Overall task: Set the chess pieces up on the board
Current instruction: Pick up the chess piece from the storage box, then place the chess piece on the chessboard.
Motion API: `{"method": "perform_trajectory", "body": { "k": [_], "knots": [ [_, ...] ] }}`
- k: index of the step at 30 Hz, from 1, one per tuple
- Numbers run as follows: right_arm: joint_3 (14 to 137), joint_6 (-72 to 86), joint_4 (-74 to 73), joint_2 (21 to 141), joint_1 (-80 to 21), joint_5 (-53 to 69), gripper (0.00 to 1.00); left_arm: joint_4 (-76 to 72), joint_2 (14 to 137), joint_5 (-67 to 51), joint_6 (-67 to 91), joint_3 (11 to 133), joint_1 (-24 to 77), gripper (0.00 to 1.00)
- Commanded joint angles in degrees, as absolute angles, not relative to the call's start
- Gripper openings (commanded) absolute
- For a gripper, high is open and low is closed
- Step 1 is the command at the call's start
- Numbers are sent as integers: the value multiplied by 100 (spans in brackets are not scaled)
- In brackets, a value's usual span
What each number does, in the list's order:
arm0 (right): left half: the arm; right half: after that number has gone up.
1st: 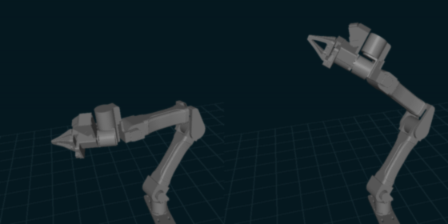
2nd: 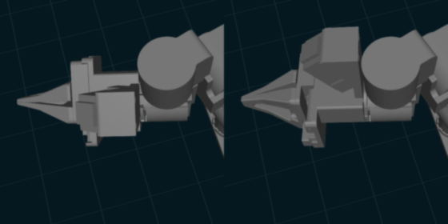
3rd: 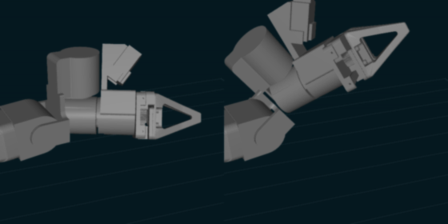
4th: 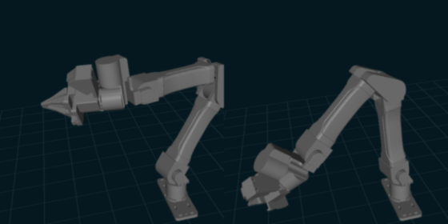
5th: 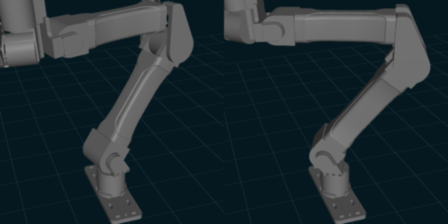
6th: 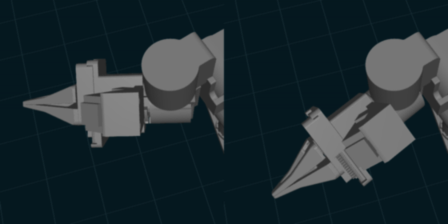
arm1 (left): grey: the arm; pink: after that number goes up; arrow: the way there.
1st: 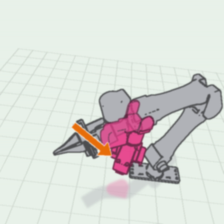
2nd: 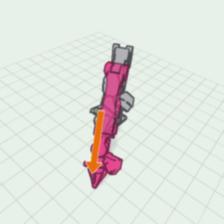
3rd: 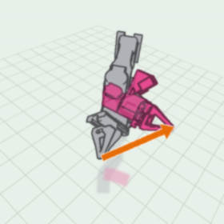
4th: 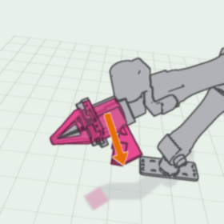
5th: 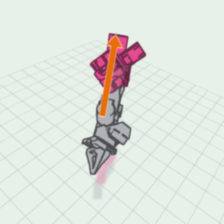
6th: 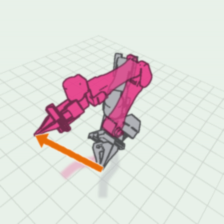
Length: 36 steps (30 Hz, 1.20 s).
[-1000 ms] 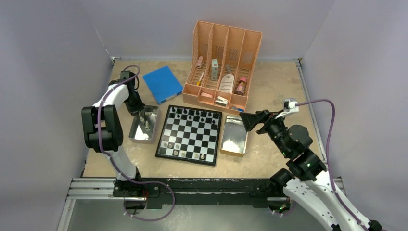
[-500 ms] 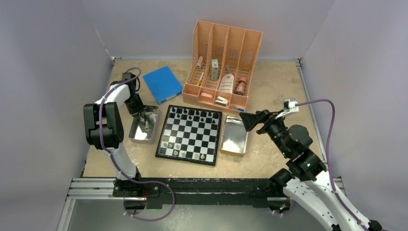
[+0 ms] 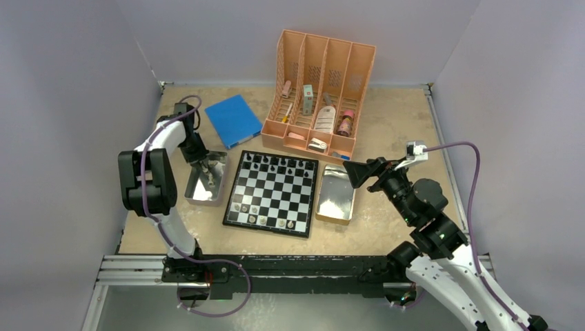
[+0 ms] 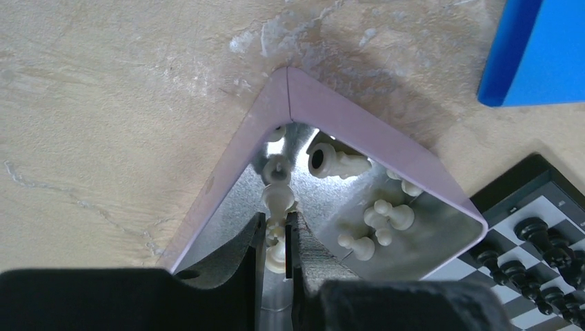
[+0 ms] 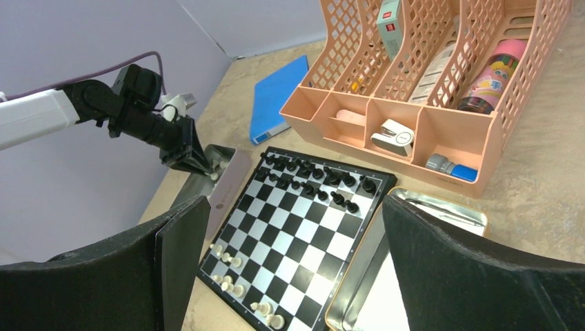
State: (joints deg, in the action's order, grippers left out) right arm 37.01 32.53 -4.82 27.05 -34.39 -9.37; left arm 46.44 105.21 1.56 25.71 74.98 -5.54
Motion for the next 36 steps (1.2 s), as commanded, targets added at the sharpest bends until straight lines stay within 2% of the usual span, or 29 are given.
{"method": "perform_trajectory", "body": {
  "k": [1,18,36],
  "knots": [
    [3734,3195,-220,2749,-3455,-921,98,4755,10065,31,2511,7462,-425,8],
    [3778,3174,-208,2844,-3454,-923,98,5529,8669,28,2820,6930,969,7],
    [3792,3170,-225,2862,-3454,-949,98,6626,6911,-395,3434,6478,1855,7]
  ]
}}
